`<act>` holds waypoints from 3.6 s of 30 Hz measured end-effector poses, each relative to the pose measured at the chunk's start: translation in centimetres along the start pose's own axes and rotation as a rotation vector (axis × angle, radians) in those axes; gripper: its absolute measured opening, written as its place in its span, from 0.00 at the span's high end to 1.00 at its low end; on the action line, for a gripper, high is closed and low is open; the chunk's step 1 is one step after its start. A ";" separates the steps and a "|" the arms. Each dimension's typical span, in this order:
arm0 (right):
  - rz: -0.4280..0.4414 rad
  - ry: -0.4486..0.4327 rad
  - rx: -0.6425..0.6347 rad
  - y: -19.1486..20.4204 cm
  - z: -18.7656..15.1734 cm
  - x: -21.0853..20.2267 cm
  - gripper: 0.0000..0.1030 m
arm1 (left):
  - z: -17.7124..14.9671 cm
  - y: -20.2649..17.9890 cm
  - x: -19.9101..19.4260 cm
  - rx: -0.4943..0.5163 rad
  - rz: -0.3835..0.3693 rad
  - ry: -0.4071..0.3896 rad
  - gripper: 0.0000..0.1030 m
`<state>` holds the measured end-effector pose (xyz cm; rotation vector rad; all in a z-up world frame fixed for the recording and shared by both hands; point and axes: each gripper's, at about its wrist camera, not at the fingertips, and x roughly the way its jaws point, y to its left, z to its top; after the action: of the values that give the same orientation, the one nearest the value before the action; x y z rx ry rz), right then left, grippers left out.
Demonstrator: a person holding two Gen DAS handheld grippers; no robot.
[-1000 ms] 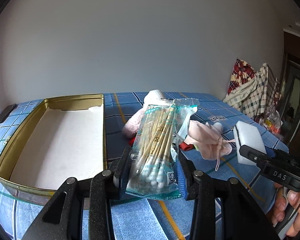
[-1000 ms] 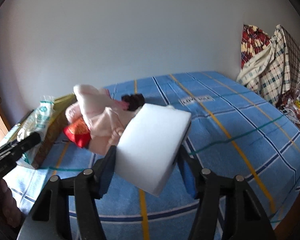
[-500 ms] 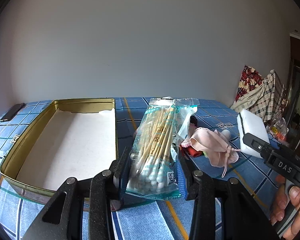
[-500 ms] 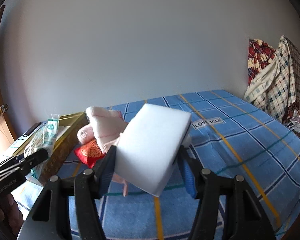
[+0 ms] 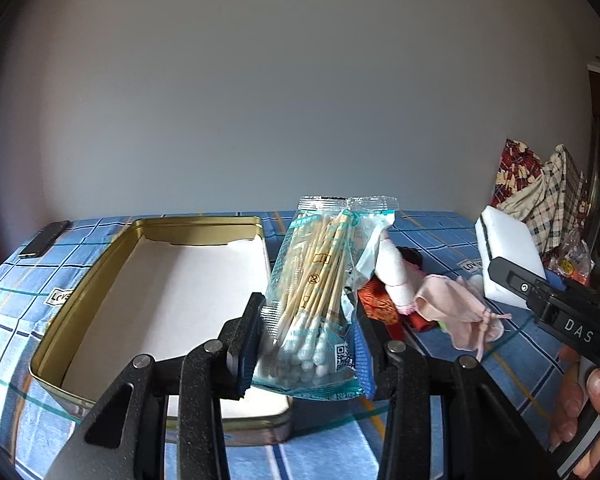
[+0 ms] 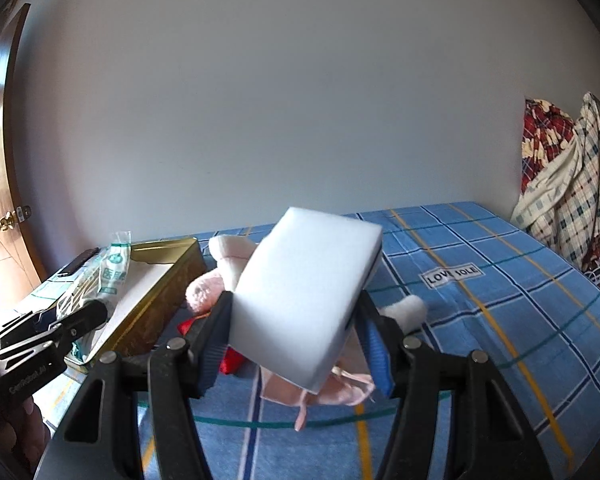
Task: Organize soft objects
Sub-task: 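Lift the swab bag with the left tool while the right tool lifts the sponge, then carry the swab bag with the left tool while the right tool carries the sponge over the tin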
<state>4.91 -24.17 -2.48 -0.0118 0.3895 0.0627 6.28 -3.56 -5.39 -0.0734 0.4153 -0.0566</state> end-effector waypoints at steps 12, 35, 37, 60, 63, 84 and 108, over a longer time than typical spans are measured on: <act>0.032 -0.021 -0.025 2.4 0.6 1.9 0.42 | 0.2 1.8 0.2 -0.009 0.045 -0.008 0.59; 0.078 -0.021 -0.063 5.0 0.3 4.7 0.42 | 0.6 5.9 -0.4 -0.050 0.139 -0.034 0.59; 0.083 -0.021 -0.067 5.3 0.3 4.8 0.42 | 0.6 6.4 -0.5 -0.061 0.144 -0.034 0.59; 0.136 -0.004 -0.125 8.9 0.0 6.4 0.42 | 0.5 8.0 -1.2 -0.070 0.189 -0.039 0.59; 0.142 0.002 -0.132 9.5 -0.1 6.6 0.42 | 0.6 8.1 -1.4 -0.068 0.195 -0.037 0.59; 0.168 0.032 -0.153 11.8 0.0 7.8 0.41 | 1.2 8.5 -1.7 -0.055 0.205 -0.003 0.59; 0.303 0.273 -0.165 16.8 5.1 17.0 0.41 | 7.2 10.5 3.0 0.022 0.215 0.225 0.59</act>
<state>21.45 -6.33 -4.24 -0.1256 0.6564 0.3956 12.41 7.11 -0.90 -0.0004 0.6447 0.1434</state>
